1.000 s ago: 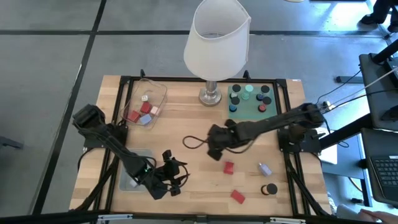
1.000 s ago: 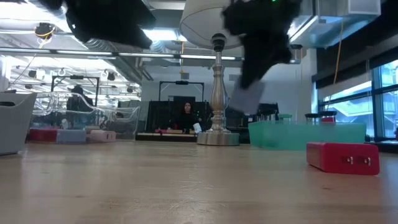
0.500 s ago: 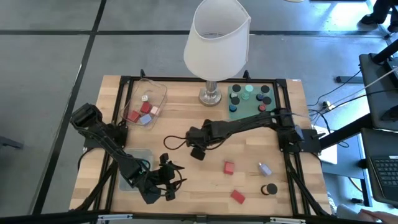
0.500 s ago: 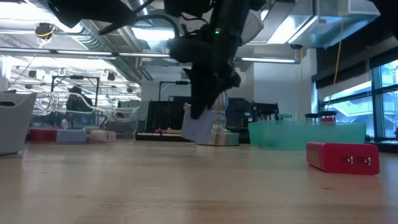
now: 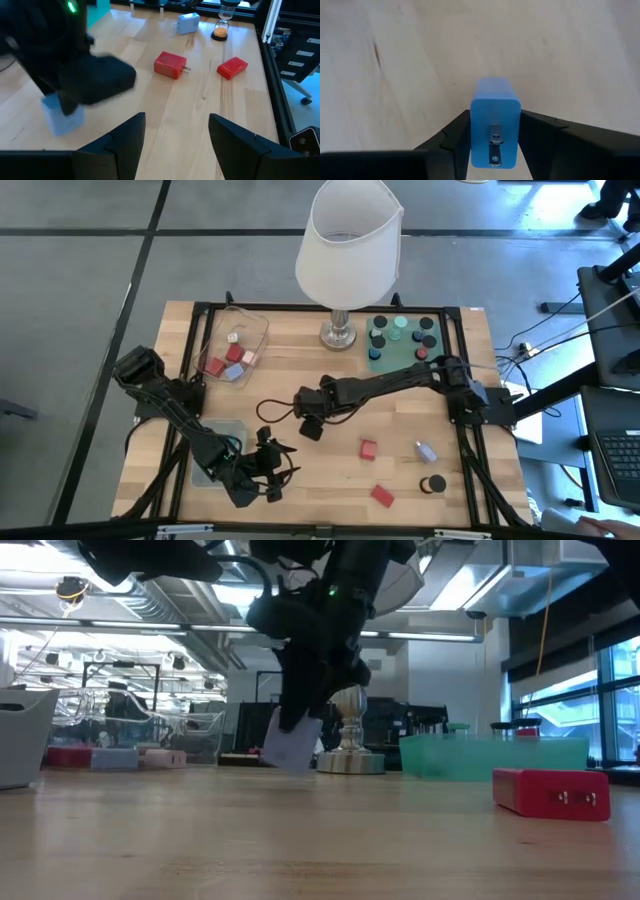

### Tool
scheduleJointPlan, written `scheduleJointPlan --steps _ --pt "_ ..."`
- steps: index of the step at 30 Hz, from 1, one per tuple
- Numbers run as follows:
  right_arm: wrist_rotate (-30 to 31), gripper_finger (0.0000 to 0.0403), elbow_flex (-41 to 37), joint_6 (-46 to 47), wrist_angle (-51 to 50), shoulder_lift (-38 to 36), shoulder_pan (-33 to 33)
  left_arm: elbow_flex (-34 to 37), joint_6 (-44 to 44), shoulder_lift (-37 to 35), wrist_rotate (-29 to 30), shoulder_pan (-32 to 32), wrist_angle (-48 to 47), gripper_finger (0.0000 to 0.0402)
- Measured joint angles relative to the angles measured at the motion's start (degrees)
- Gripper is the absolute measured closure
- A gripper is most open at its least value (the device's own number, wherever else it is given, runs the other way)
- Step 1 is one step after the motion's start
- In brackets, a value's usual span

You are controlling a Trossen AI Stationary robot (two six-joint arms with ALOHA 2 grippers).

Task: Pick & Place Office items
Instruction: Move the light blue and red charger adapters to the center of the table

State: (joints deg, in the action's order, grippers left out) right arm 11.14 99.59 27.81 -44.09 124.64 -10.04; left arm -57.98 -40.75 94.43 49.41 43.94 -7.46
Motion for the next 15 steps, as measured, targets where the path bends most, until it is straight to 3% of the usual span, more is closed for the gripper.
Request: scheduleJointPlan --steps 15 --pt "-0.58 0.0252 0.00 -0.12 3.85 2.12 -1.29 -0.02 0.02 0.00 -0.04 0.00 -0.44 0.0187"
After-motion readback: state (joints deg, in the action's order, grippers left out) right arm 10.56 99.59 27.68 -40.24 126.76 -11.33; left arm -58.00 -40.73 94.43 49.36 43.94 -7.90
